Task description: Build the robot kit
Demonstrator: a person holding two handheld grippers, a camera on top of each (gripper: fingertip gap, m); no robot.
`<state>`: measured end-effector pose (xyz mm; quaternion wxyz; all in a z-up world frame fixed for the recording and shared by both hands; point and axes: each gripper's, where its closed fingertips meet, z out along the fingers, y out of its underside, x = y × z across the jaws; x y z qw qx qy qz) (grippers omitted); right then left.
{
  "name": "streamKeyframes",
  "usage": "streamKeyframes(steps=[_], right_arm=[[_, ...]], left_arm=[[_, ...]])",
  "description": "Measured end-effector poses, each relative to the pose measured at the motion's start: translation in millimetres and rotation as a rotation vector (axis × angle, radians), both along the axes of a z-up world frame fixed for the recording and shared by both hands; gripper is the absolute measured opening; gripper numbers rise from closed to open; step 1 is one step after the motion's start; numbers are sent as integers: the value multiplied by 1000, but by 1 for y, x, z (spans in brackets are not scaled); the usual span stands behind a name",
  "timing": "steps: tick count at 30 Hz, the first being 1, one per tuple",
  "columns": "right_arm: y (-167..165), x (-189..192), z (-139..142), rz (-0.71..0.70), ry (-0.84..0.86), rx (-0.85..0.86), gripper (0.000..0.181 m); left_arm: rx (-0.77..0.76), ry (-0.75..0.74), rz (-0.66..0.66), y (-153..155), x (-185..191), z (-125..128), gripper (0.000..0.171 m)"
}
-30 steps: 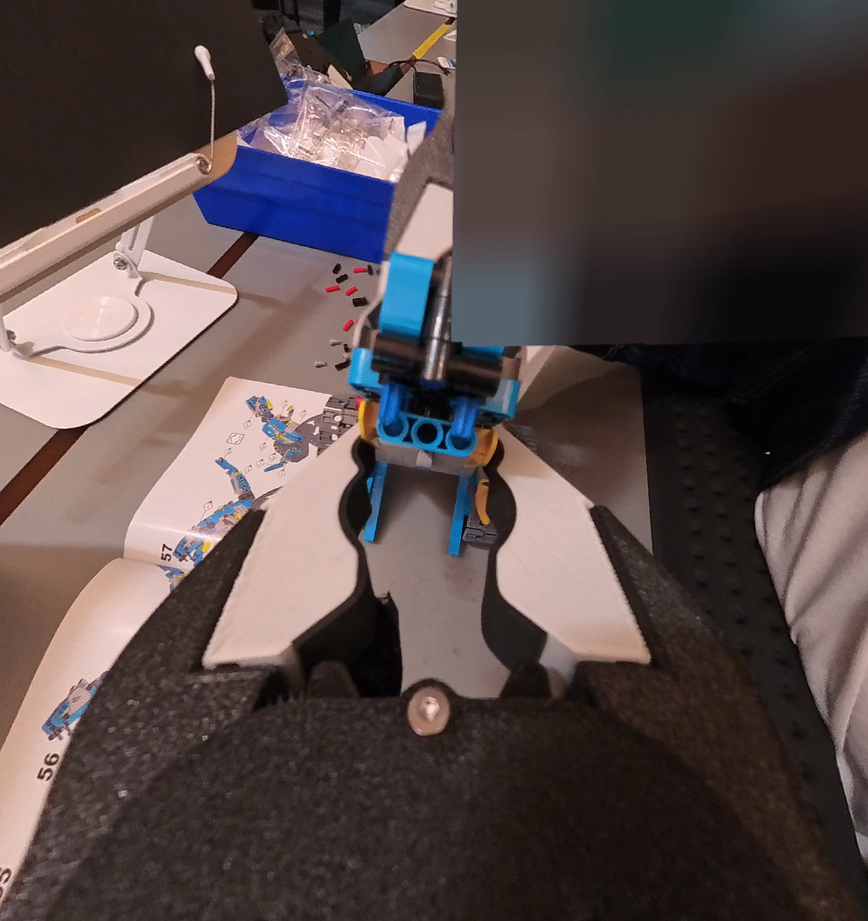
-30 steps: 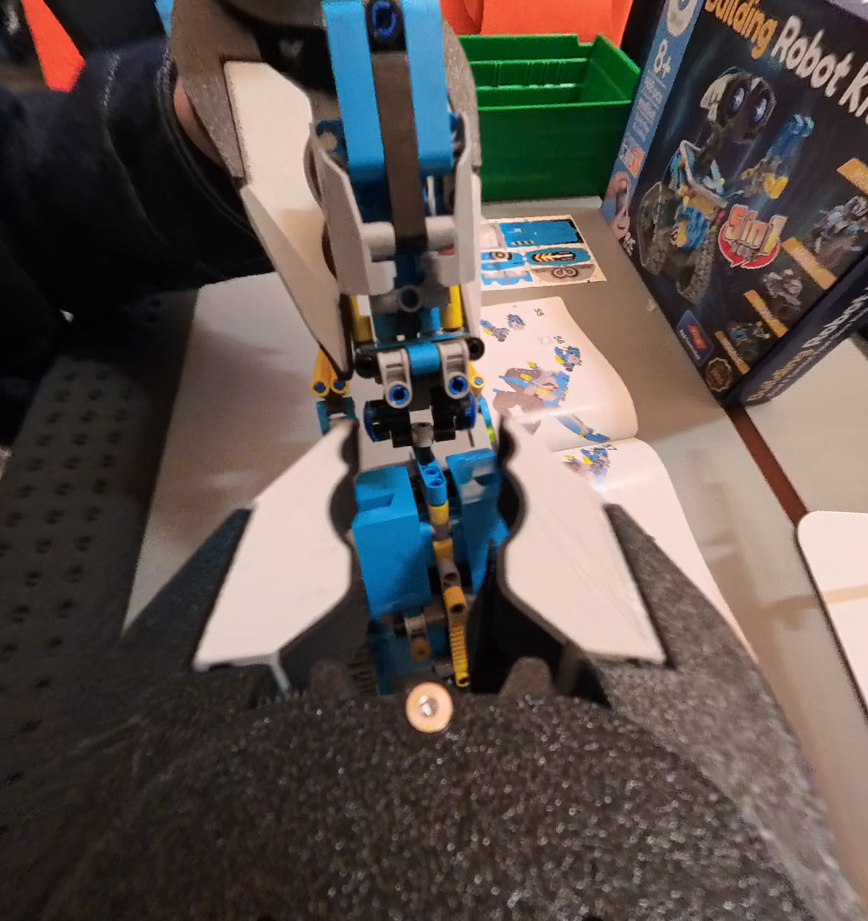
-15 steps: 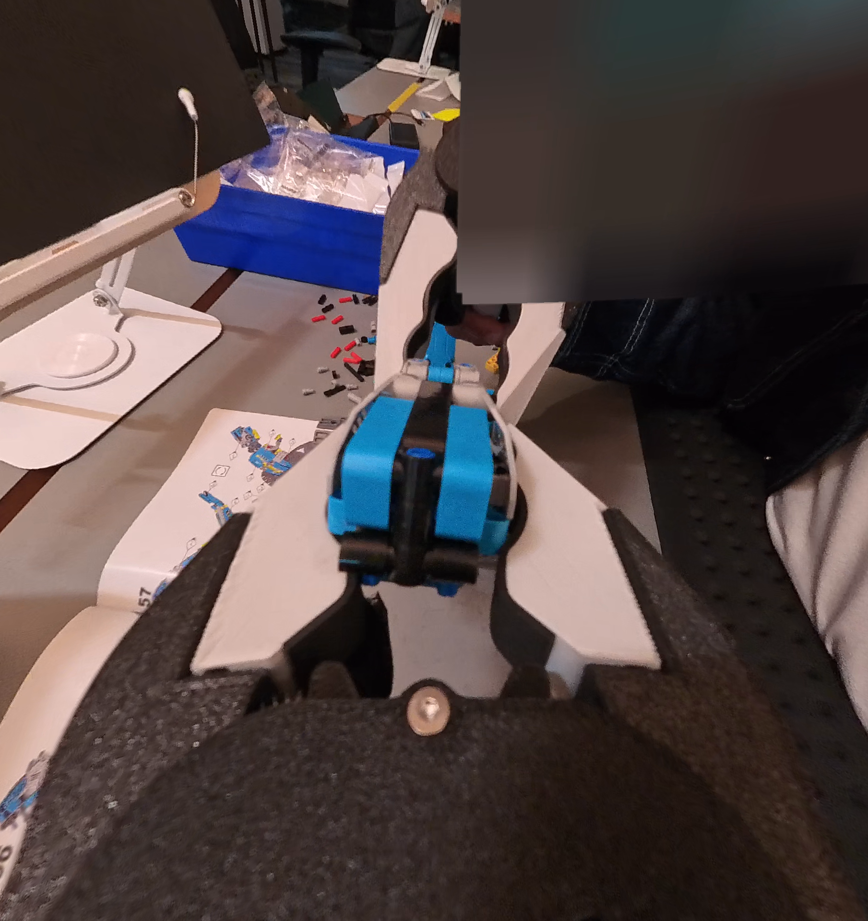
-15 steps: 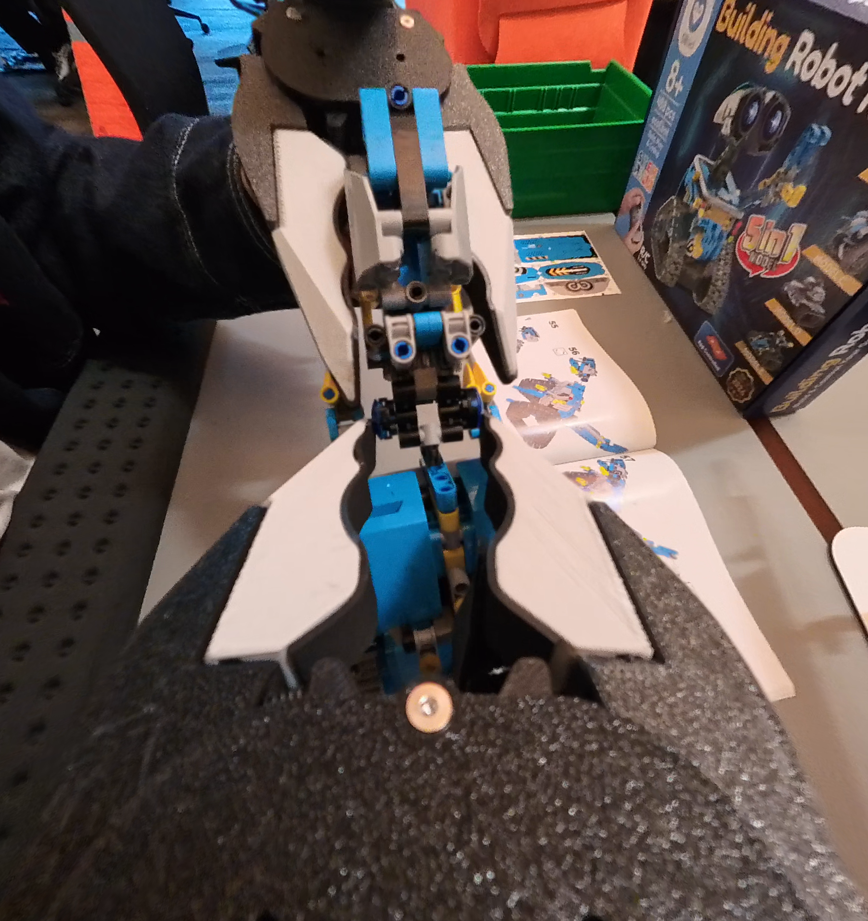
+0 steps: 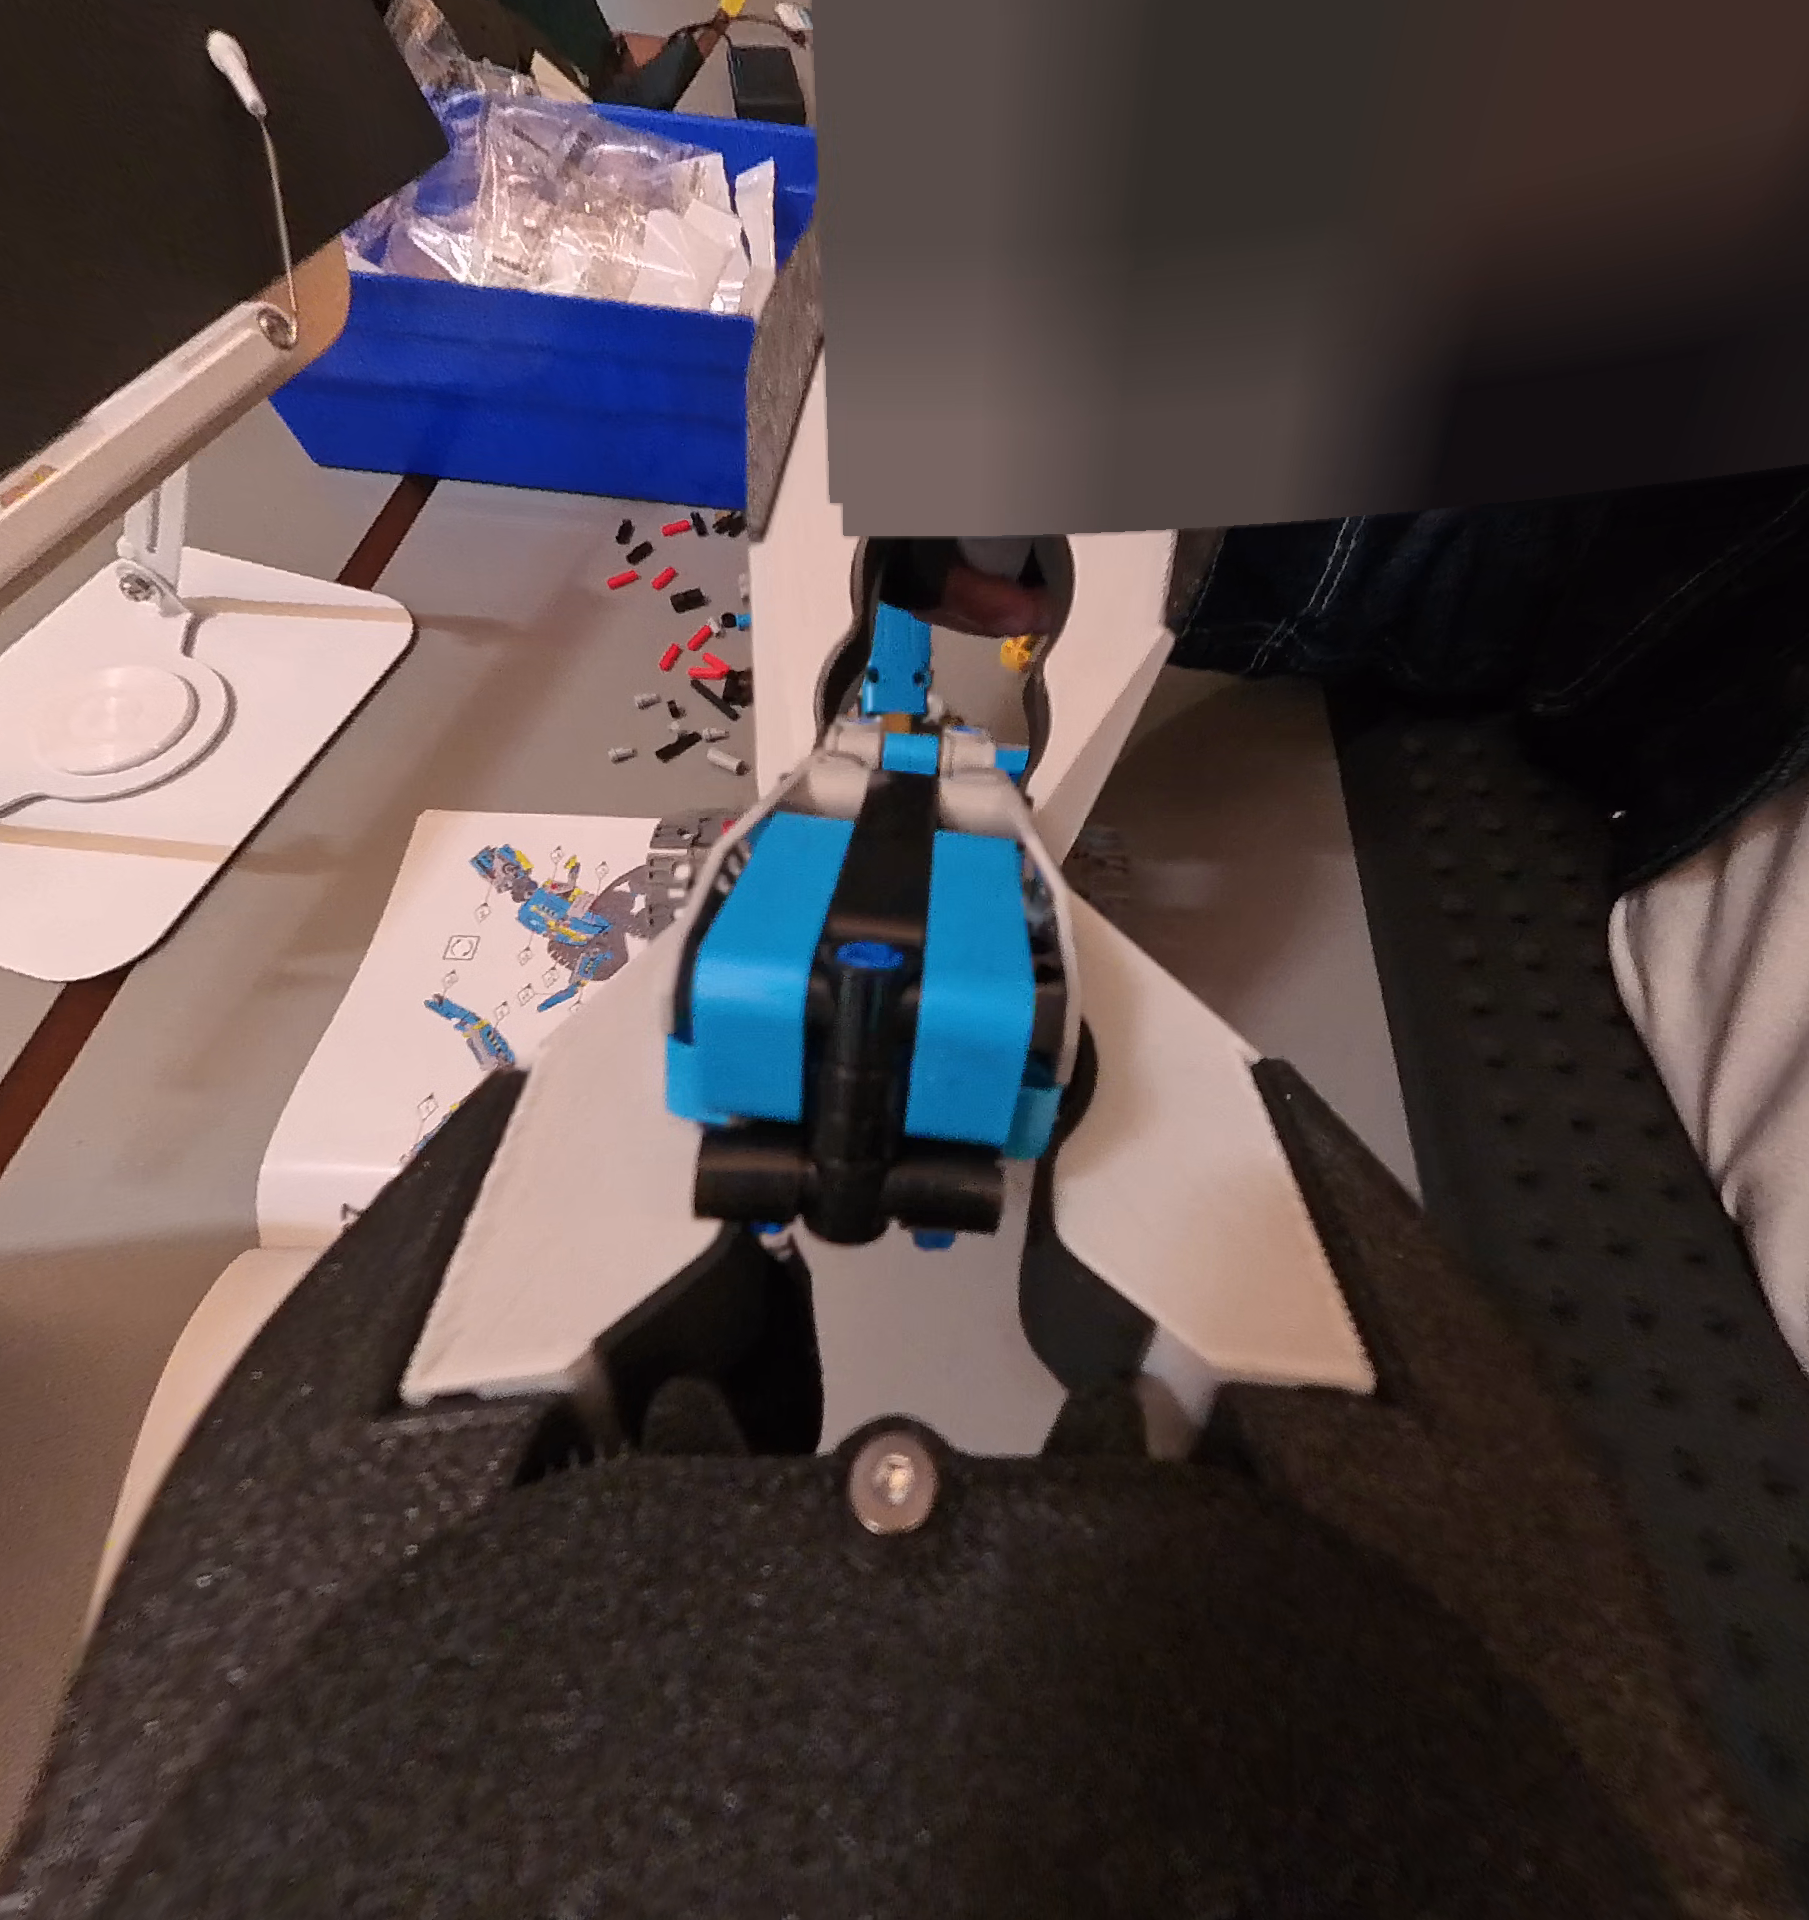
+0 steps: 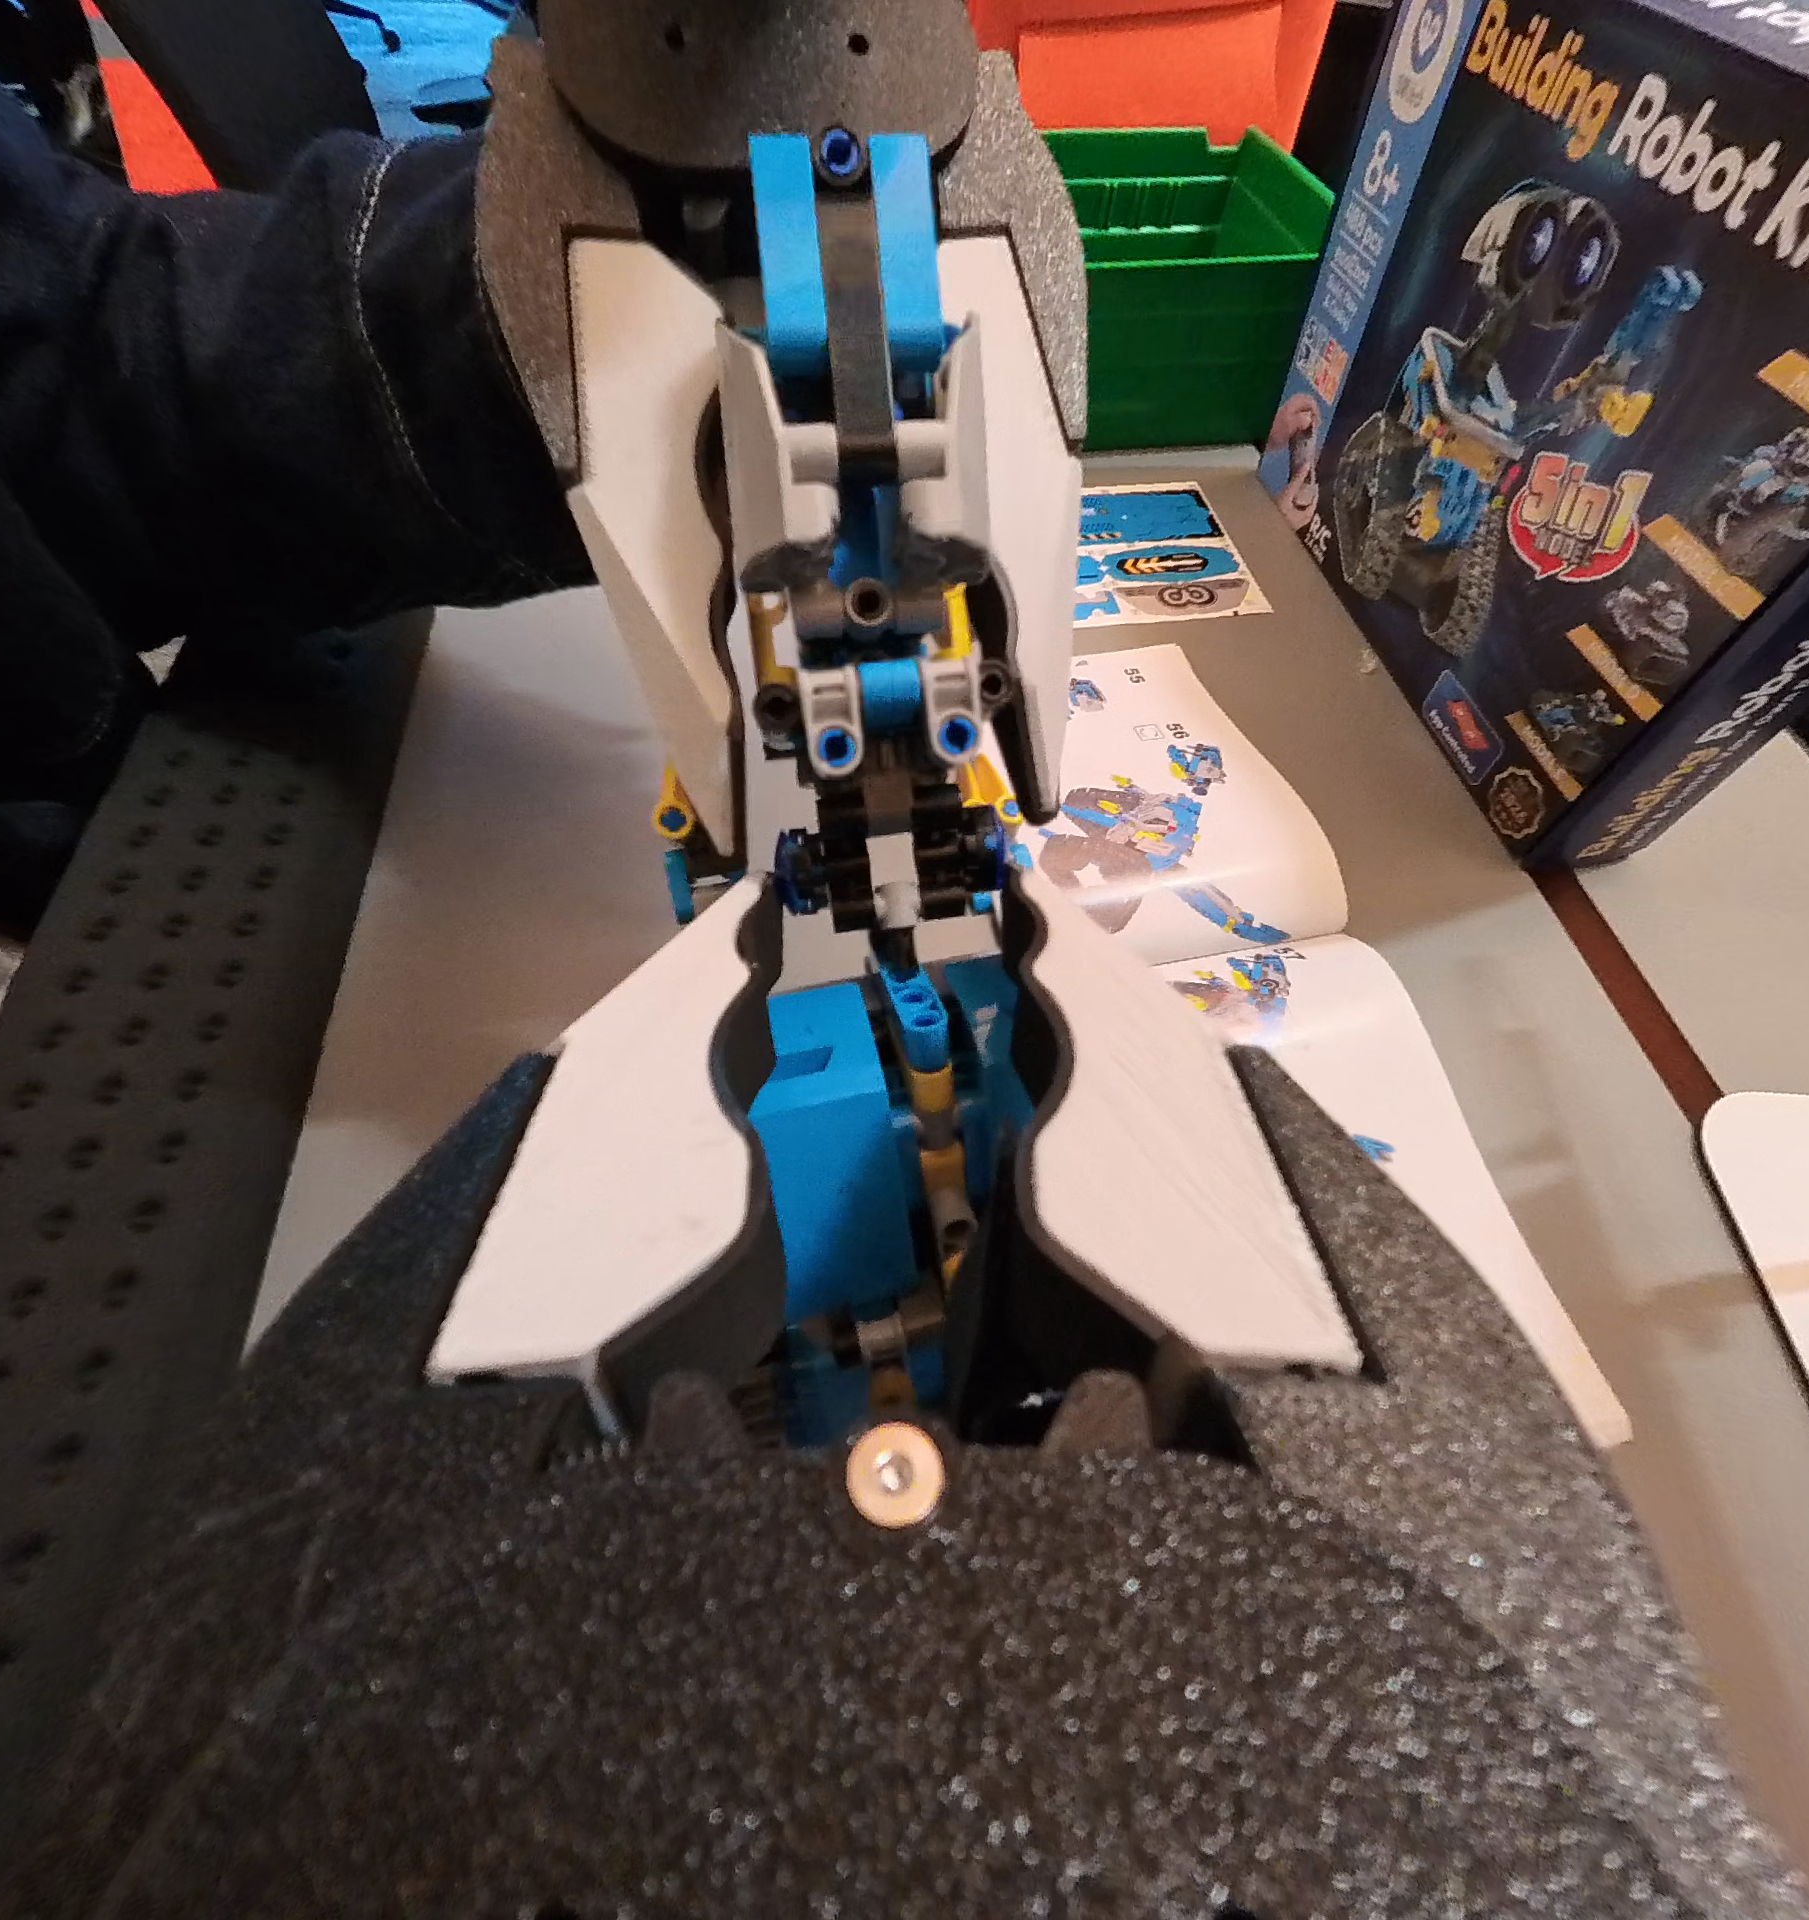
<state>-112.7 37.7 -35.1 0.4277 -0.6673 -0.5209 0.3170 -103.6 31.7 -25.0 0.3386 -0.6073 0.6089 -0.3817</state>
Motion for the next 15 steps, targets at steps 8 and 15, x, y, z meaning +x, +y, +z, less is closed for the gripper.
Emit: streamKeyframes(steps=[8,15], right_arm=[[-4,-6,-1,23,46,-64,41],[-4,3,7,9,51,-50,55]], left_arm=[[-11,-78,15,-3,11,17,50],[16,-44,33,-1,9,19,50]])
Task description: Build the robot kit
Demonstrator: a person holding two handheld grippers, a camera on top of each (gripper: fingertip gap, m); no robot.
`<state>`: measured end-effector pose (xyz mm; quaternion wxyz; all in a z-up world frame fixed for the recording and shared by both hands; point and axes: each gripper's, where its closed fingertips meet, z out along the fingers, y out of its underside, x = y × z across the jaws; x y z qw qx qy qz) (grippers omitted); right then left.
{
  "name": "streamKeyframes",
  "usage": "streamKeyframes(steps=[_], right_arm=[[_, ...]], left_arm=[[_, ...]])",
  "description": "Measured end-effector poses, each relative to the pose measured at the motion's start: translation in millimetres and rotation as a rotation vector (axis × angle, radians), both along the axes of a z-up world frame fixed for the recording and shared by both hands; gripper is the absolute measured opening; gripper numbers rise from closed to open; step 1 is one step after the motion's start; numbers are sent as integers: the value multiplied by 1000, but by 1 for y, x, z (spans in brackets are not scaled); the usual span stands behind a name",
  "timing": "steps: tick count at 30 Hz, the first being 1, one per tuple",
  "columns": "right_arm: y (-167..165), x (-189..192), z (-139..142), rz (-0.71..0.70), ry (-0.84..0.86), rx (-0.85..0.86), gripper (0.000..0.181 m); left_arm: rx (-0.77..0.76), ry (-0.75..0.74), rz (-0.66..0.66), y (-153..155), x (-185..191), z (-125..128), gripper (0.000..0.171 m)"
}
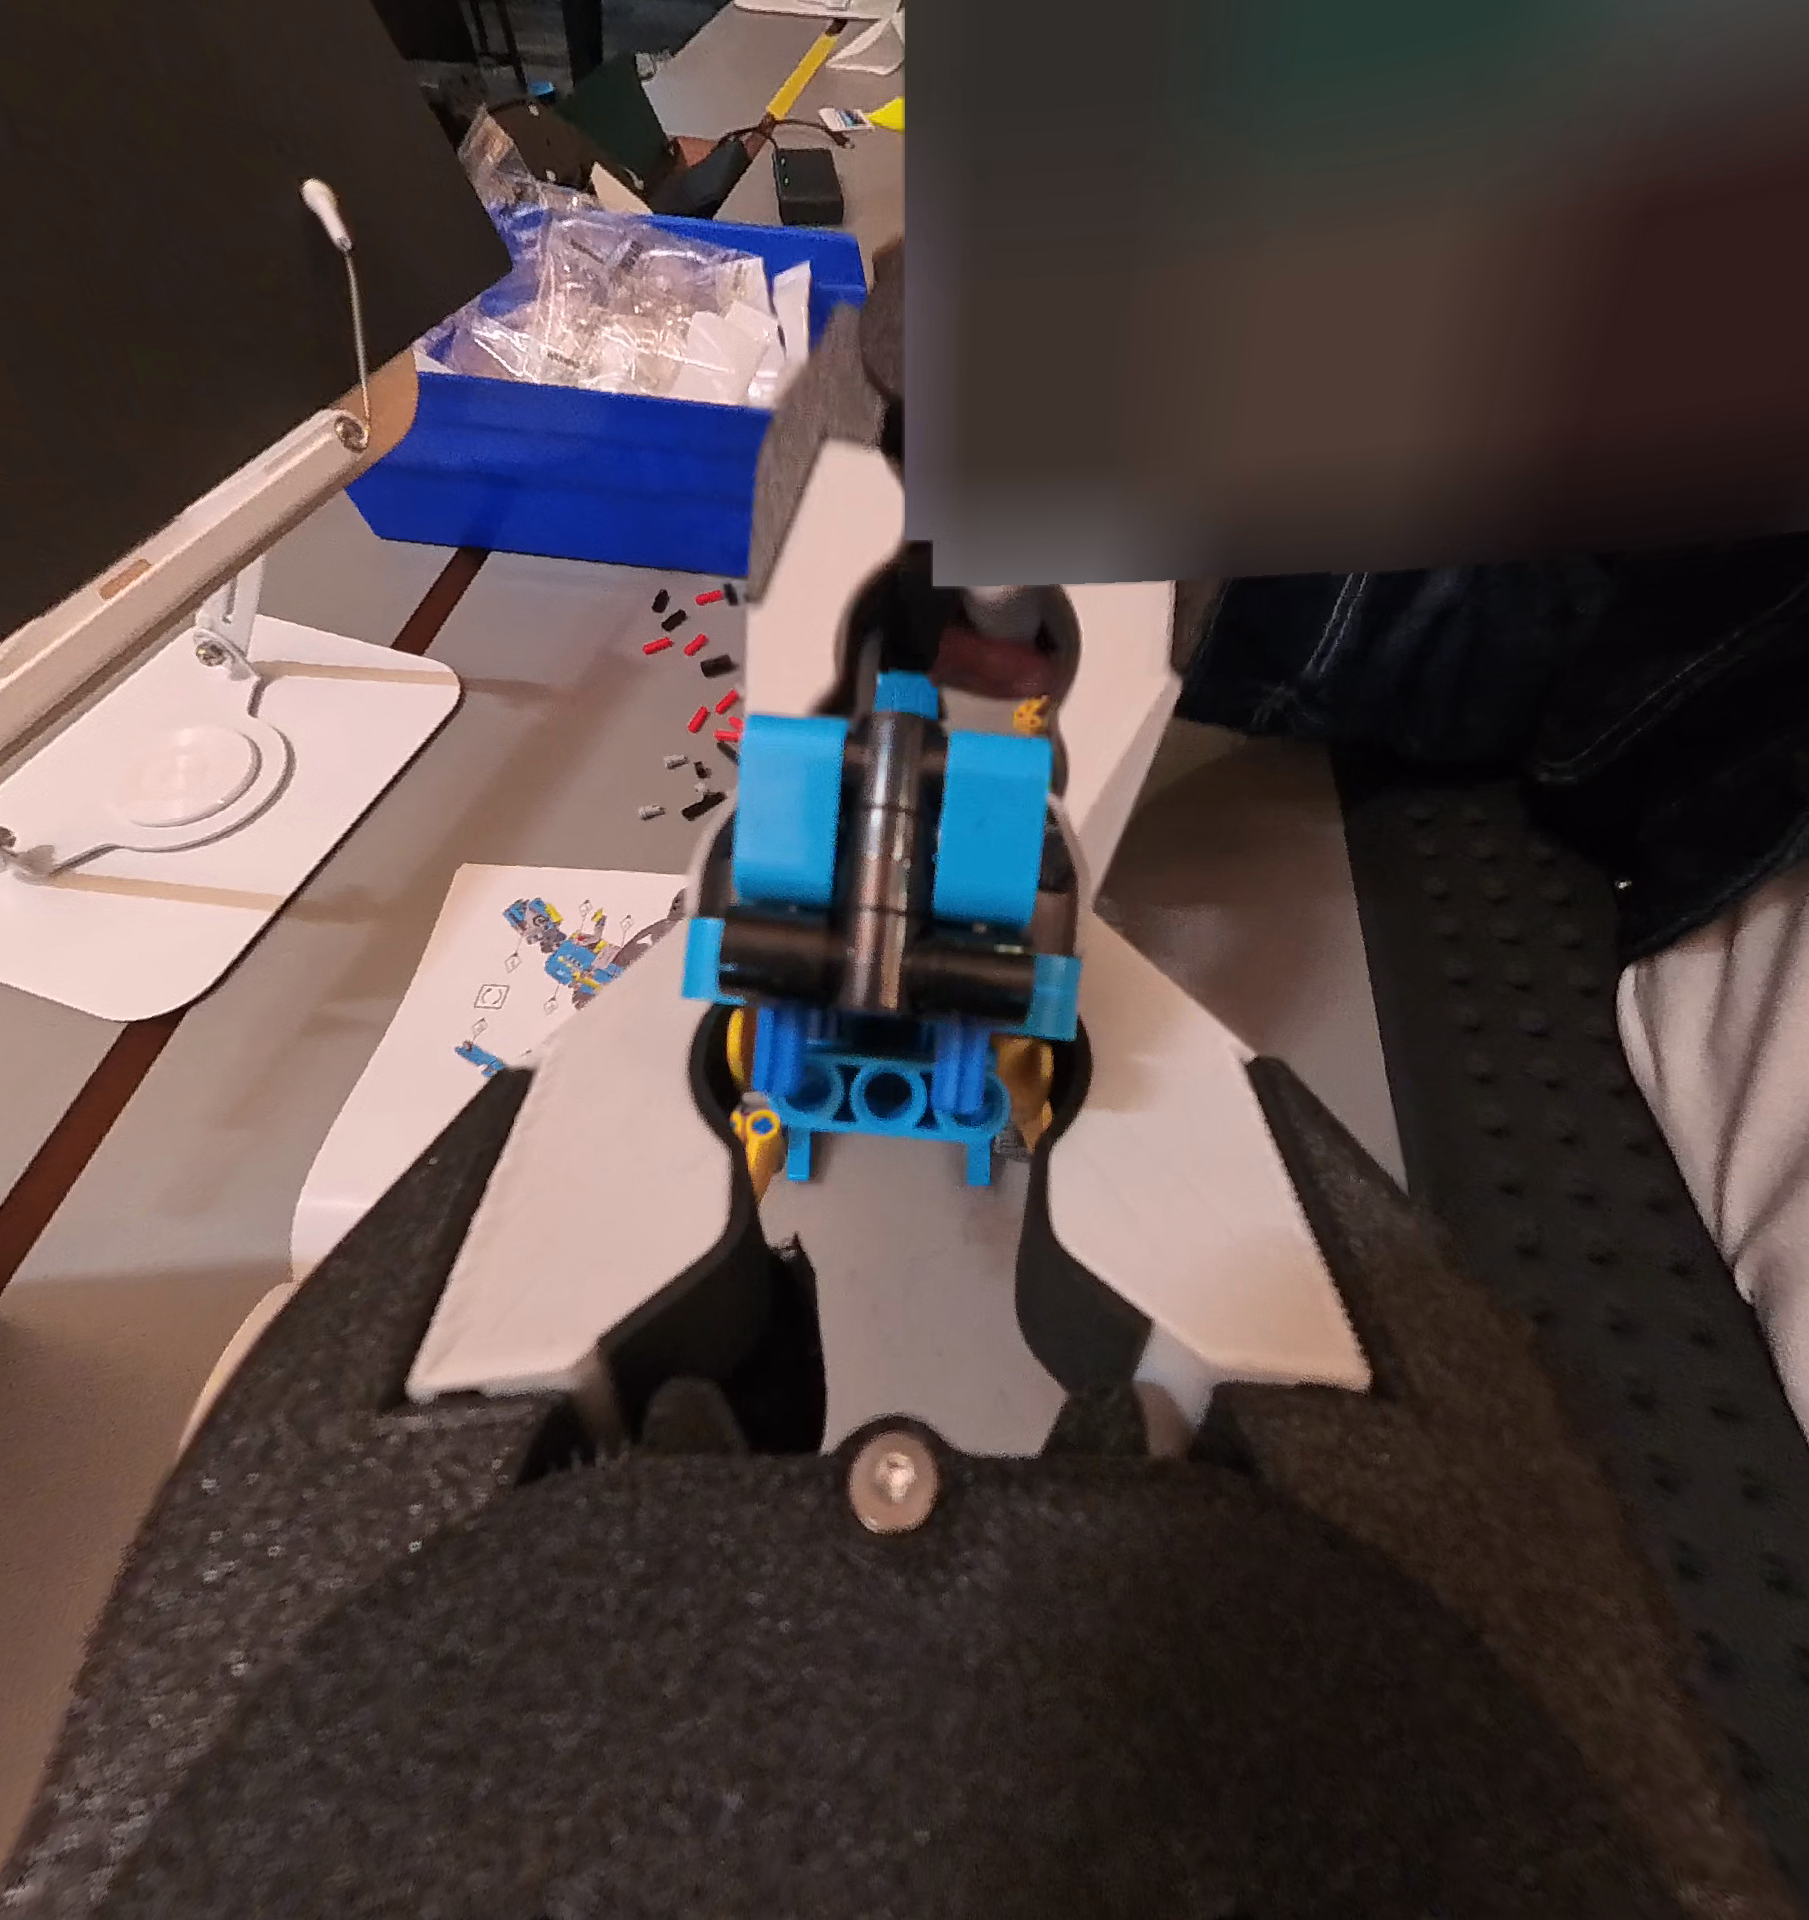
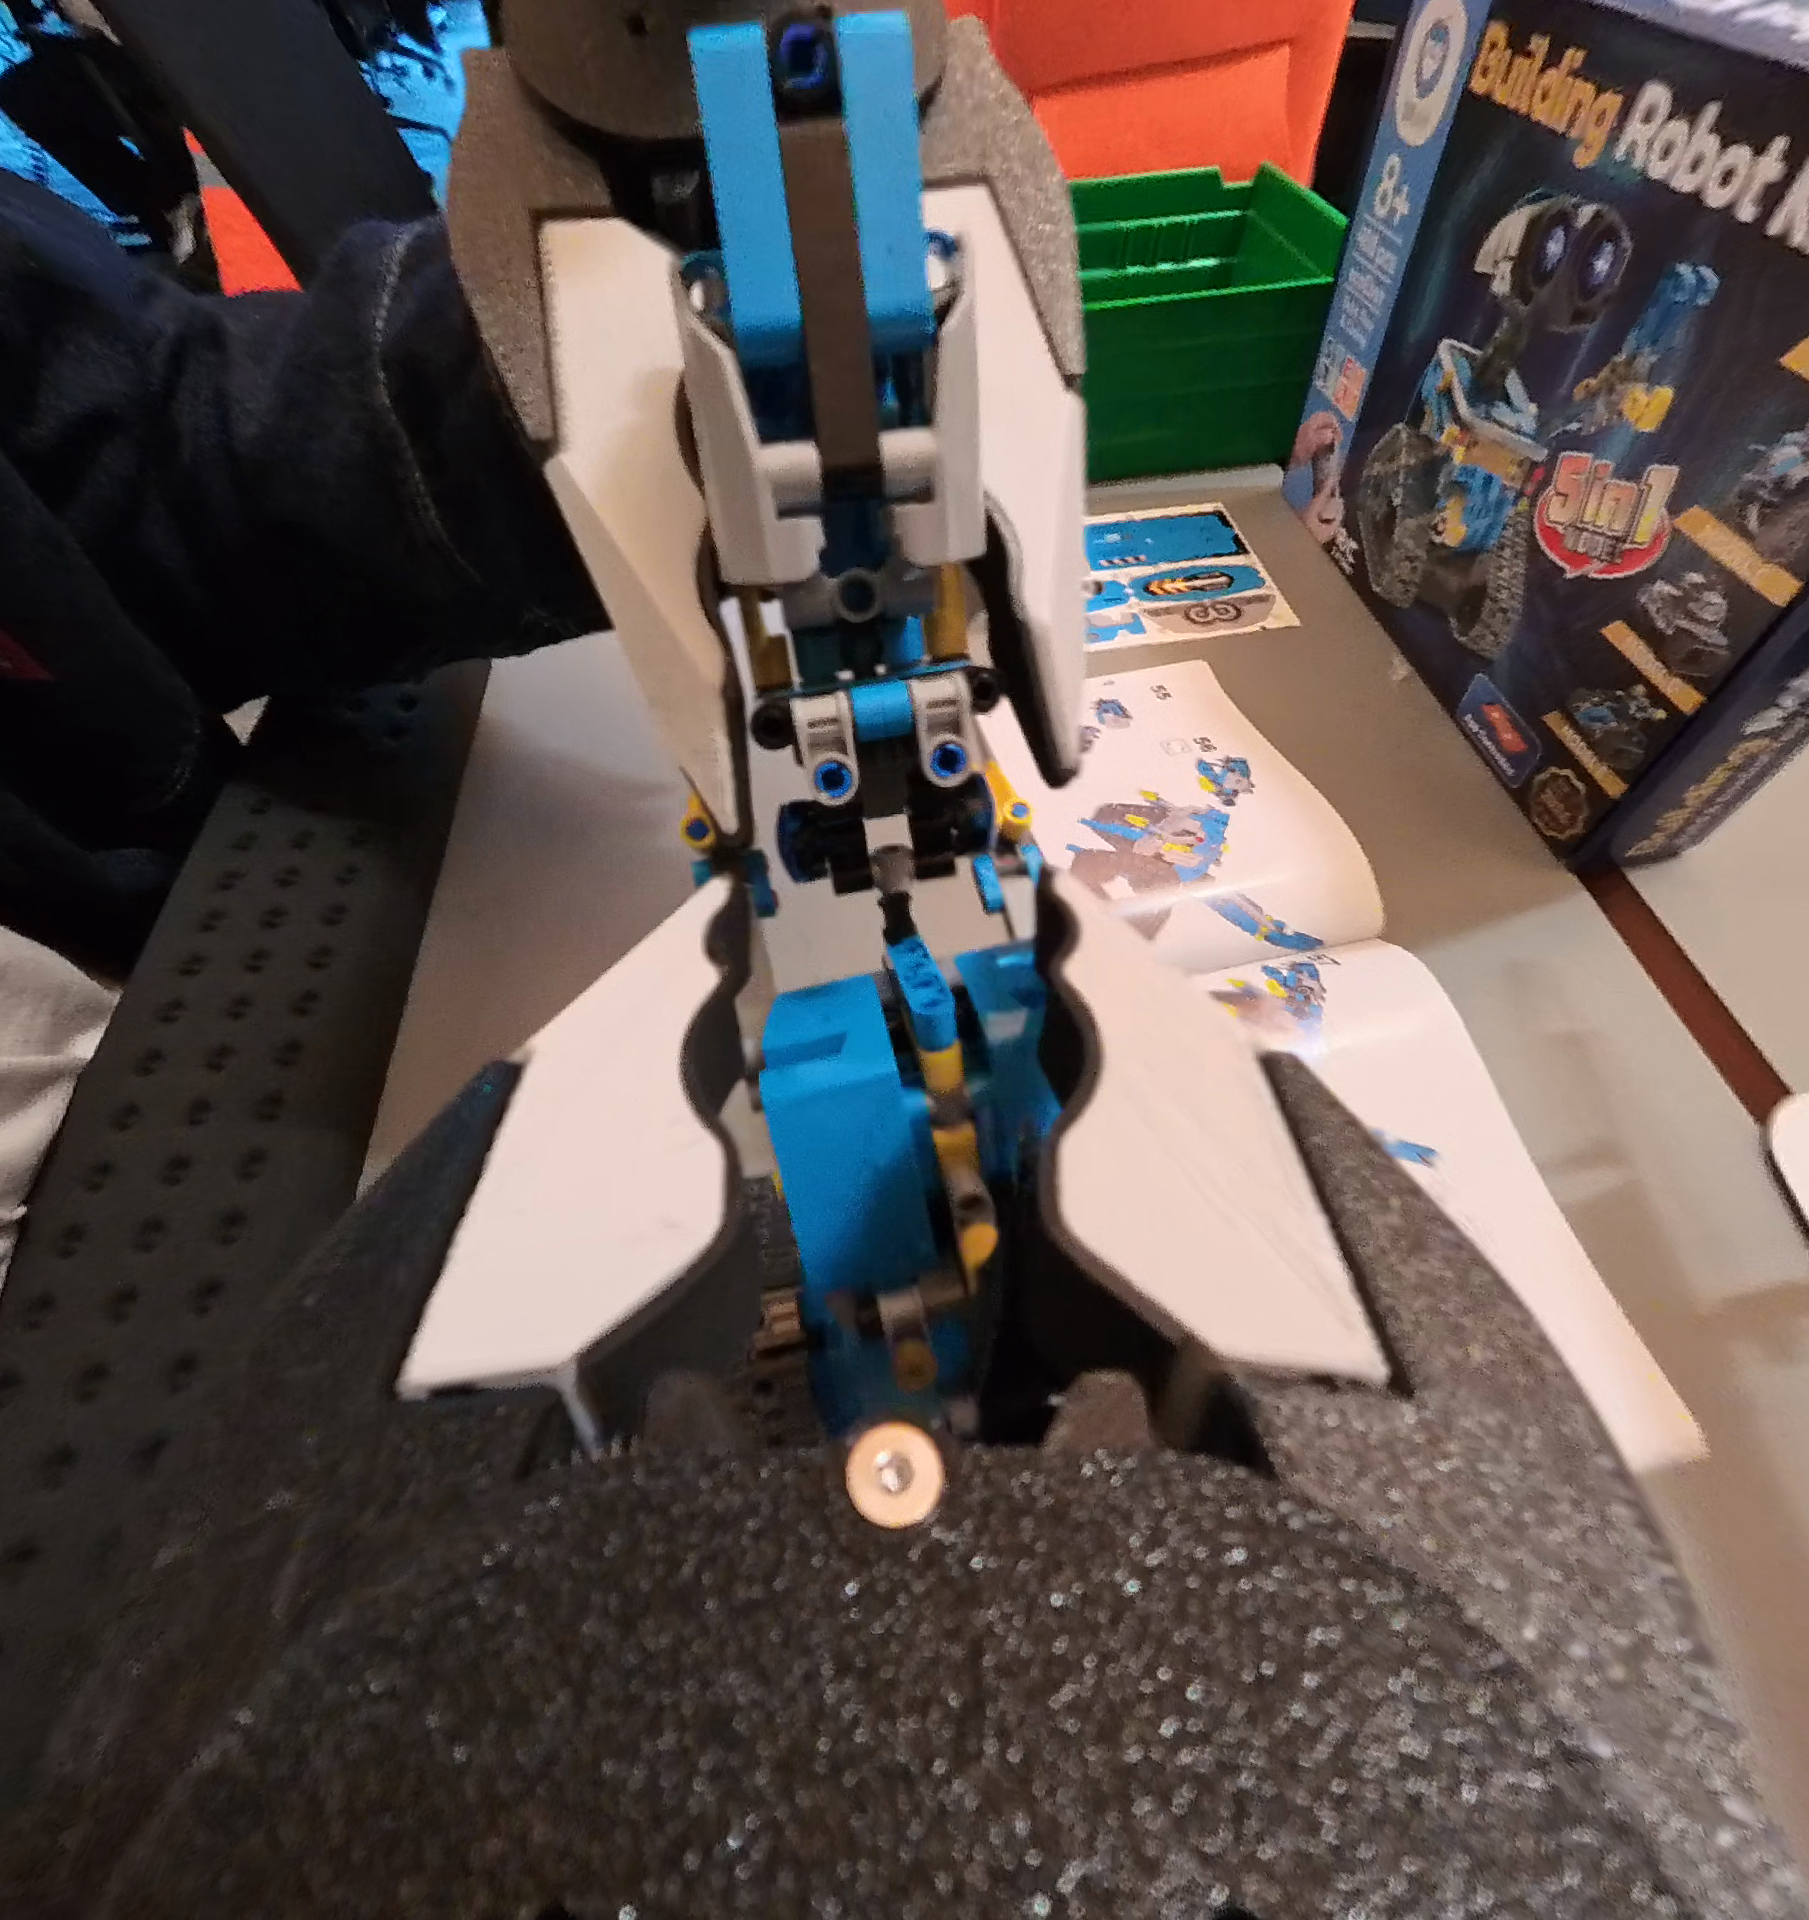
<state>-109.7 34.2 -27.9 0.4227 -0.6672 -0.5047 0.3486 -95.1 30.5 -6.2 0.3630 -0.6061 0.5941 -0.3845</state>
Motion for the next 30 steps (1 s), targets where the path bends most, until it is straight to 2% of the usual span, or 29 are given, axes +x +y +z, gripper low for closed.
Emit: streamKeyframes(steps=[4,6,8,10,11,15,18,20,21,24,30], right_arm=[[-1,10,22,-8,50,51,53],[-1,11,19,-9,4,94,42],[0,17,30,-19,38,113,34],[3,25,42,-37,103,6,34],[5,26,44,-53,124,-78,39],[6,17,26,-116,119,-356,45],[1,8,37,-98,310,-587,34],[3,10,34,-117,387,-719,15],[2,9,33,-118,422,-769,14],[1,9,28,-134,458,-829,11],[-1,13,33,-155,519,-908,9]], left_arm=[[-7,1,-14,-3,1,3,50],[43,56,-7,1,-1,-2,50],[86,98,9,5,-2,-5,50],[125,125,10,5,-1,-8,50],[145,122,17,6,1,-6,50],[269,150,74,15,6,-3,51],[344,153,92,16,8,0,51],[409,177,104,17,8,0,51],[445,190,104,16,9,-1,51],[554,225,106,13,11,-4,51],[541,182,102,10,8,-7,52]])
